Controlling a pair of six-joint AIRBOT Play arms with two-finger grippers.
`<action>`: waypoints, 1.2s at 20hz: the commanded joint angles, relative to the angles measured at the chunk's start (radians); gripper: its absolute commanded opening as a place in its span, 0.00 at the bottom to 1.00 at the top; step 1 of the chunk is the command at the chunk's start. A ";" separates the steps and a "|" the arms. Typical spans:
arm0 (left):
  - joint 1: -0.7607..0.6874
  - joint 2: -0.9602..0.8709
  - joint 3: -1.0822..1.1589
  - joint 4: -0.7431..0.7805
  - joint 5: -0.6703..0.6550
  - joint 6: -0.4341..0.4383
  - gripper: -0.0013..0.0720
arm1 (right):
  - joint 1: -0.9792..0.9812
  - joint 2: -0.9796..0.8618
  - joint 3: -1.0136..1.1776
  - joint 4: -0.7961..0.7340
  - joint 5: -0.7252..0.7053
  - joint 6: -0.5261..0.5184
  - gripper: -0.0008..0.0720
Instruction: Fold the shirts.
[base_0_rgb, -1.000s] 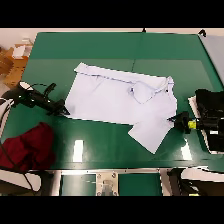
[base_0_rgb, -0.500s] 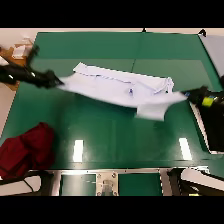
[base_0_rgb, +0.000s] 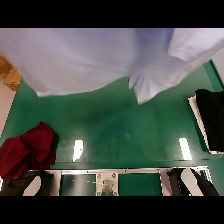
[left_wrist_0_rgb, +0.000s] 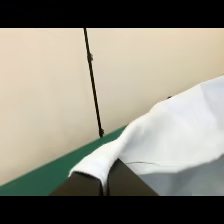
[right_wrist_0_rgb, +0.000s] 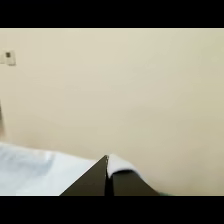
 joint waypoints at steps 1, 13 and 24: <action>0.000 0.085 0.056 0.119 -0.022 -0.108 0.05 | 0.000 0.129 0.096 -0.236 -0.143 0.086 0.03; 0.000 -0.120 -0.715 -0.056 0.050 0.018 0.05 | 0.170 -0.049 -0.604 -0.325 -0.159 0.116 0.03; 0.000 -0.875 -0.622 -0.332 0.356 0.253 0.05 | 0.334 -0.895 -0.327 -0.299 -0.402 0.061 0.03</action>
